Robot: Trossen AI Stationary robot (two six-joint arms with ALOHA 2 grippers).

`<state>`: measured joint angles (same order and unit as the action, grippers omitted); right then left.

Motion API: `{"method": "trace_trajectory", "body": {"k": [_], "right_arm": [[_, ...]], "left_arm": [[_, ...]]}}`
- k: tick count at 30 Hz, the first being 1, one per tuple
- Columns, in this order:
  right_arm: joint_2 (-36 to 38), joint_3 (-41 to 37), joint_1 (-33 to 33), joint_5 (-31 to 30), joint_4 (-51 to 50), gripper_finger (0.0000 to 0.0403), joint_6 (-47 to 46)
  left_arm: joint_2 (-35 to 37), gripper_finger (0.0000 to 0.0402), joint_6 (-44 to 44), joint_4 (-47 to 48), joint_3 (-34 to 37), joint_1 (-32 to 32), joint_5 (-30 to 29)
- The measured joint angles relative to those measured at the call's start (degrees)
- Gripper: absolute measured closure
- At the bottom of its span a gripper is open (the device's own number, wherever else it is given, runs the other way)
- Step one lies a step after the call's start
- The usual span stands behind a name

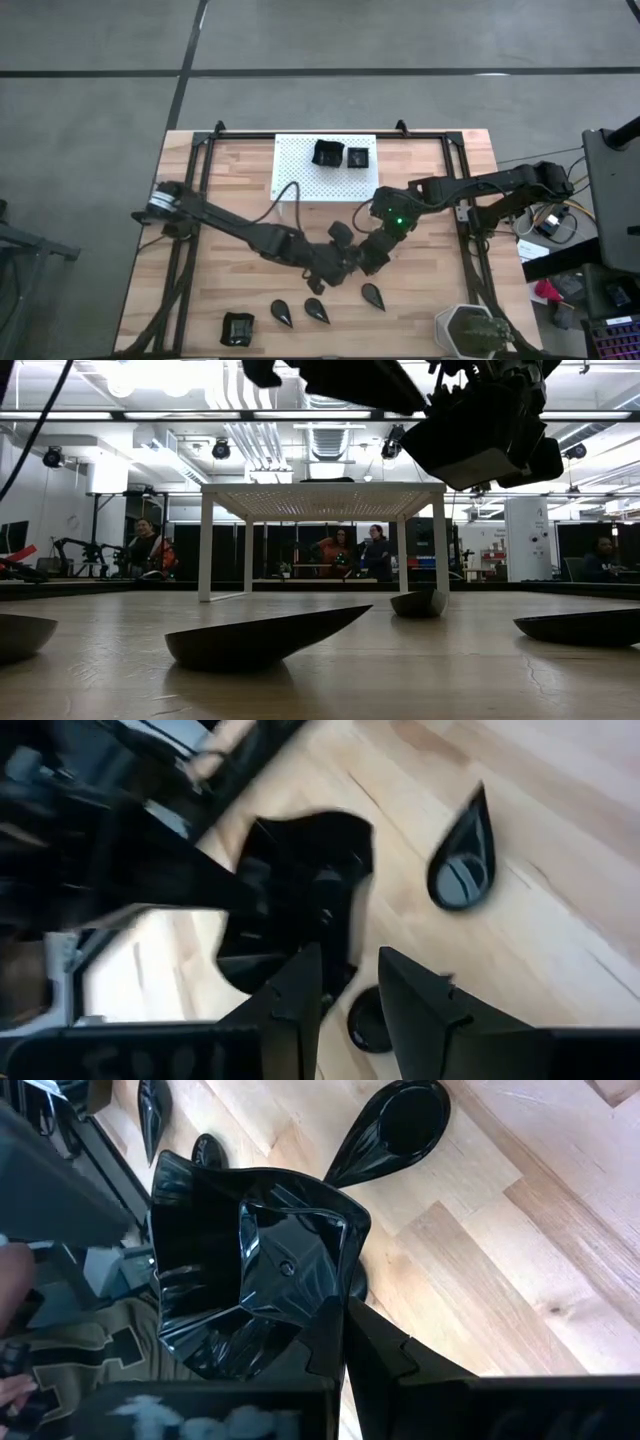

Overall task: Pick & Place Mini shaped plates
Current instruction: Stack the distorted square plate on top of the distorted square plate on the shelf

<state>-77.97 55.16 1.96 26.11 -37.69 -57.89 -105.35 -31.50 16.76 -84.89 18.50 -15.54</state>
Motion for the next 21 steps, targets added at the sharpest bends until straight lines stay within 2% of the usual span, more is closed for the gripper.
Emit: {"method": "trace_trajectory", "body": {"k": [4, 11, 21], "right_arm": [[0.00, -0.03, 0.02, 0.00, 0.00, 0.0394, 0.14], [0.00, -0.04, 0.02, -0.02, 0.02, 0.0394, 0.48], [0.00, -0.07, 0.02, -0.09, 0.16, 0.0394, 0.87]], "left_arm": [[-2.00, 0.0303, 0.06, 5.43, -3.15, 0.00, -0.03], [-2.43, 0.0303, -0.40, 4.24, -3.24, -0.07, -2.49], [-2.84, 0.0303, -1.10, 3.58, -3.10, -0.21, -0.89]]}}
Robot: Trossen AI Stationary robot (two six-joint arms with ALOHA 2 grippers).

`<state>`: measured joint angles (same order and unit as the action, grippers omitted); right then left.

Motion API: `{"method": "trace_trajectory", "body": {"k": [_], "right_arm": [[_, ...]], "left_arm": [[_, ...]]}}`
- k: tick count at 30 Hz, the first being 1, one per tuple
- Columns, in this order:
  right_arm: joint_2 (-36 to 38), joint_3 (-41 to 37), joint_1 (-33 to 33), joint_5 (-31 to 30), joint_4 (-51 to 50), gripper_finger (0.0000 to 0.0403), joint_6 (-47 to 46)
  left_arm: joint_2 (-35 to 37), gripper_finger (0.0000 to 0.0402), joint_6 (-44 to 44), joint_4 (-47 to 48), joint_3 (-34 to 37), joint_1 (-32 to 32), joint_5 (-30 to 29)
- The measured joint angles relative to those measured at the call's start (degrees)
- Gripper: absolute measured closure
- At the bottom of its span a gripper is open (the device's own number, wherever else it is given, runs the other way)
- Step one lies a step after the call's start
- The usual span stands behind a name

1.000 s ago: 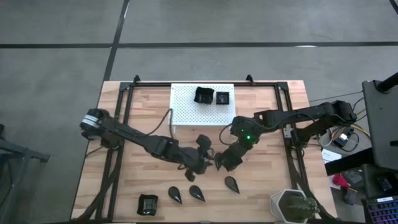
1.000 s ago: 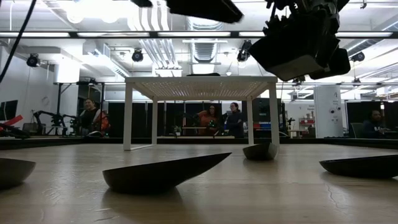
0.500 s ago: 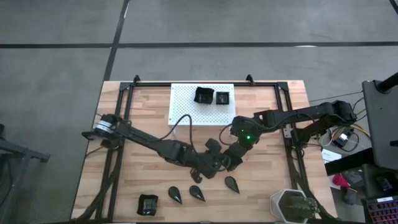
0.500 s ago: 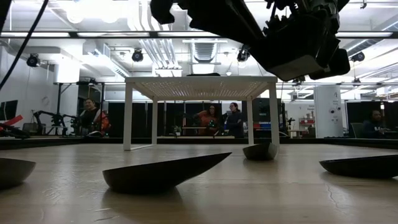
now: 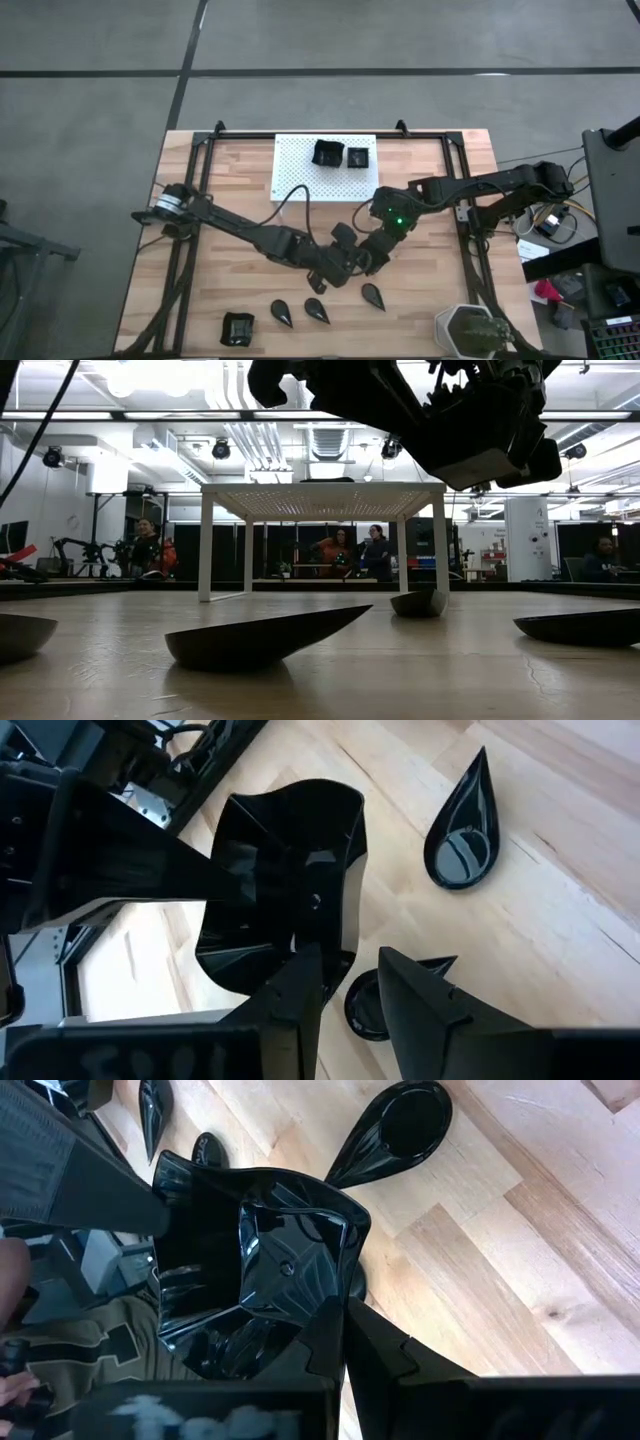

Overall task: Pick & Place Mini shaped plates
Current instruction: Stack the distorted square plate on top of the distorted square plate on the shelf

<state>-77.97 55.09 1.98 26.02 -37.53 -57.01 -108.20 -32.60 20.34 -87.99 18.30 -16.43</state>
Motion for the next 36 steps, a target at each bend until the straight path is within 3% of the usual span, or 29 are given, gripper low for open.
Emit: {"method": "trace_trajectory", "body": {"k": [6, 17, 36], "right_arm": [[0.00, 0.00, 0.00, 0.02, 0.16, 0.0394, 0.00], [0.00, -0.02, 0.00, 0.85, 0.43, 0.0394, 0.00], [-0.02, -0.07, -0.02, 1.05, 1.24, 0.0394, 0.39]], "left_arm": [[0.02, 0.0309, -0.28, -0.31, 0.00, -0.23, 0.02], [-0.64, 0.0384, -0.13, -0.37, 0.00, -0.63, 0.98], [-1.51, 0.0386, 0.26, -2.51, 0.04, -0.82, 1.20]]}}
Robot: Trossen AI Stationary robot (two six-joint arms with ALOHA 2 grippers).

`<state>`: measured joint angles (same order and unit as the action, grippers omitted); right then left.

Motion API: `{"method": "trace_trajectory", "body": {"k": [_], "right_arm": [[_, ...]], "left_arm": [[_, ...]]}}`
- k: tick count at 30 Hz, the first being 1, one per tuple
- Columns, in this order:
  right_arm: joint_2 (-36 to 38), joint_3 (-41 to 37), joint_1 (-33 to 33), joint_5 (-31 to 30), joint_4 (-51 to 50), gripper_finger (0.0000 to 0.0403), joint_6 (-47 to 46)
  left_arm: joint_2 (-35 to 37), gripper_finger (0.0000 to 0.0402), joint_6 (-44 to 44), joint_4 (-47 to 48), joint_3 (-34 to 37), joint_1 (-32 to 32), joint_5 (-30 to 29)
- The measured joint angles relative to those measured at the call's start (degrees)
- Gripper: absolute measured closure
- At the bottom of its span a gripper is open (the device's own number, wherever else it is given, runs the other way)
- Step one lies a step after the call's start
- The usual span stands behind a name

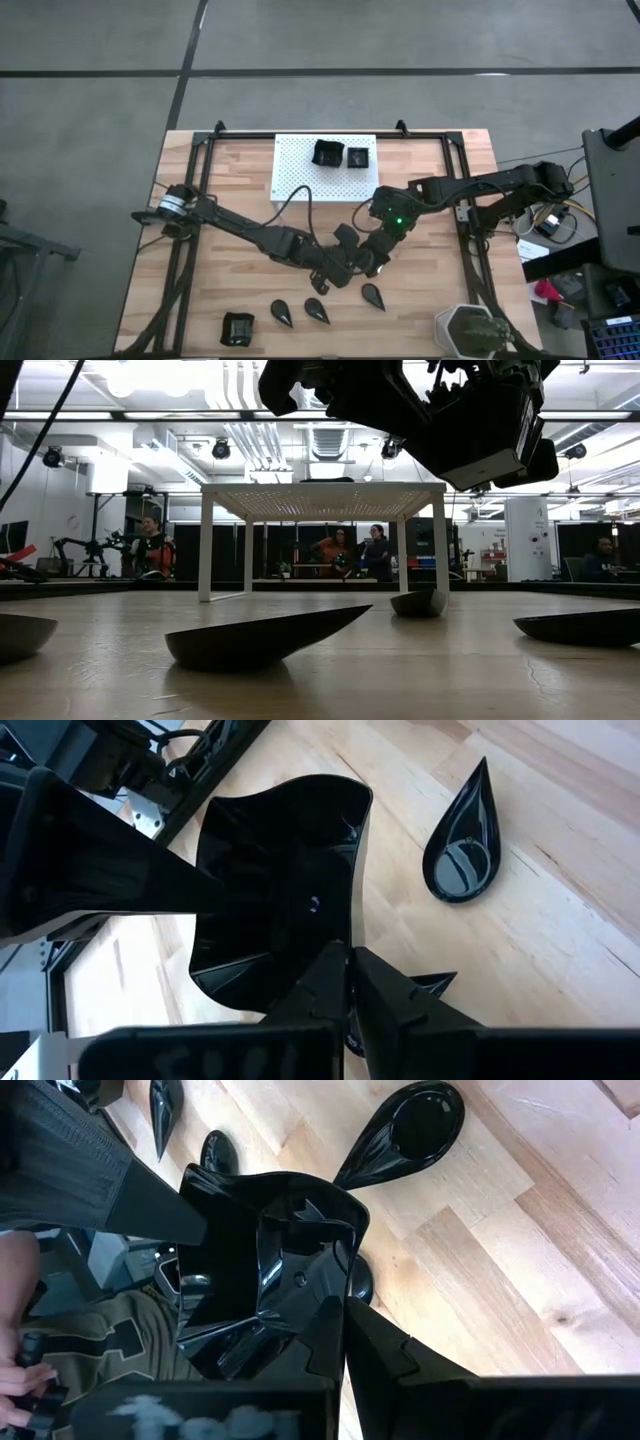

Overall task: Pick & Place Mini shaped plates
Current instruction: Stack the distorted square plate on top of the distorted square plate on the shelf

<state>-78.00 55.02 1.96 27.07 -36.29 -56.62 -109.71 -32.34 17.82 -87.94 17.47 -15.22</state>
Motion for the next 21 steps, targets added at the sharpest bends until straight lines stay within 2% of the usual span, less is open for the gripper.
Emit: {"method": "trace_trajectory", "body": {"k": [11, 21], "right_arm": [[0.00, 0.00, 0.00, 0.07, 0.24, 0.0394, 0.04], [0.00, 0.07, 0.00, 0.42, 0.47, 0.0394, 0.04]], "left_arm": [[0.00, 0.0324, 0.50, -0.52, 0.00, -0.02, 0.24], [0.00, 0.0325, 2.52, -0.62, 0.00, 0.04, 3.24]]}}
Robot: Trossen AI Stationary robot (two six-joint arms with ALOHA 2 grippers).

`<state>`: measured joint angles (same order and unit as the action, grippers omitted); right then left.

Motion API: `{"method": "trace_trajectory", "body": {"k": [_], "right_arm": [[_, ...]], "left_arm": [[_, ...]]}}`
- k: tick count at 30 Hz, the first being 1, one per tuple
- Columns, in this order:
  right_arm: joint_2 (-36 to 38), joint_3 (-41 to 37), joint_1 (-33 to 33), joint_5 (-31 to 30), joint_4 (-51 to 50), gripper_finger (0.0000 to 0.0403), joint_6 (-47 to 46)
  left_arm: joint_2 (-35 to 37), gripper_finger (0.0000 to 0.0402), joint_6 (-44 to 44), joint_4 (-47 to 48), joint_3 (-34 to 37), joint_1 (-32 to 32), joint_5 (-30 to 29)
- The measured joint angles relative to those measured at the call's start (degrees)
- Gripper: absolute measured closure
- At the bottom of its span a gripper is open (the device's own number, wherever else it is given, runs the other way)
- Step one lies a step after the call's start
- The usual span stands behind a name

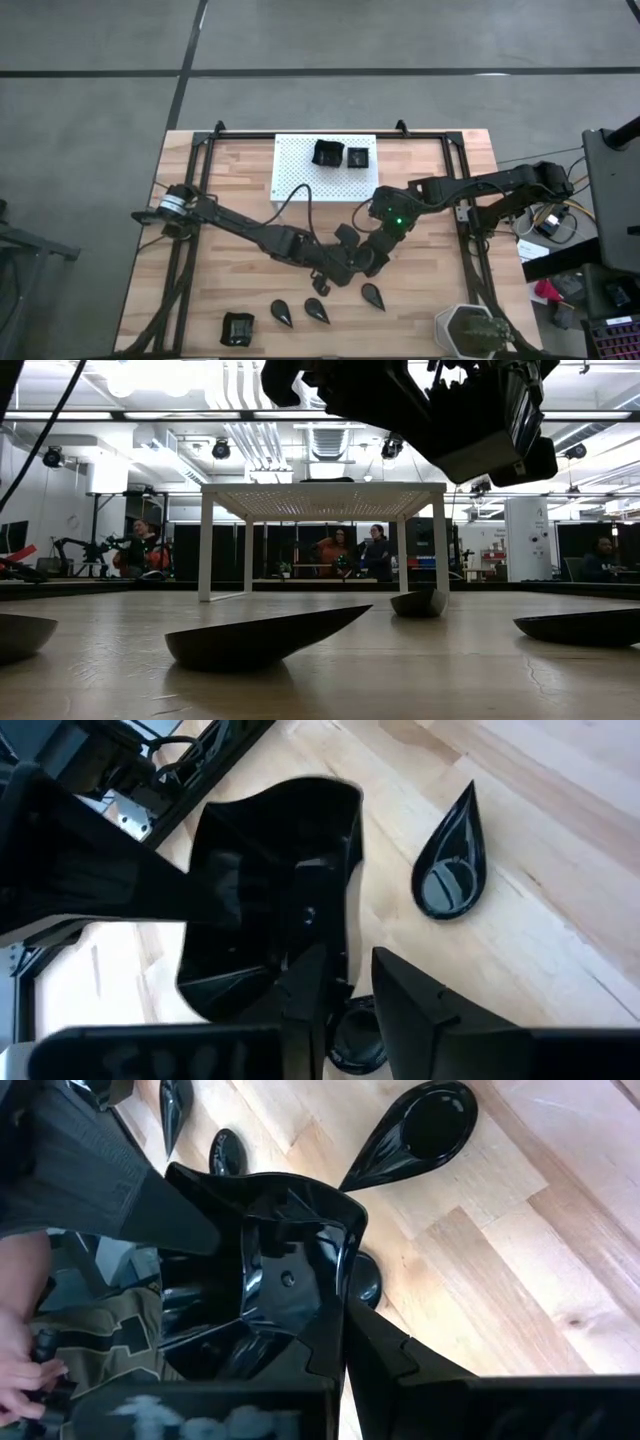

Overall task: Pick & Place Mini shaped plates
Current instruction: Stack the distorted square plate on top of the distorted square plate on the shelf

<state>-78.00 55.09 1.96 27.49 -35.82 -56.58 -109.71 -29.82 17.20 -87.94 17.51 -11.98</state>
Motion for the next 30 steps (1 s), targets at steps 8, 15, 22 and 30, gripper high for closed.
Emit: {"method": "trace_trajectory", "body": {"k": [8, 15, 22, 30], "right_arm": [[0.00, 0.00, 0.00, -0.13, -0.23, 0.0394, 0.02], [0.00, 0.00, 0.00, -0.35, 0.27, 0.0394, 1.03], [0.00, -0.02, 0.00, -0.85, 6.50, 0.0381, 4.09], [0.00, -0.02, 0.00, -1.16, 7.42, 0.0302, 7.06]], "left_arm": [[0.00, 0.0337, 0.22, 0.19, -0.14, 0.07, -0.10], [0.00, 0.0396, 0.00, 0.29, -0.22, -0.08, 0.20], [0.06, 0.0401, -0.22, 0.72, -0.33, 0.03, 0.67], [0.25, 0.0401, 0.19, 3.46, -0.33, 0.21, -2.37]]}}
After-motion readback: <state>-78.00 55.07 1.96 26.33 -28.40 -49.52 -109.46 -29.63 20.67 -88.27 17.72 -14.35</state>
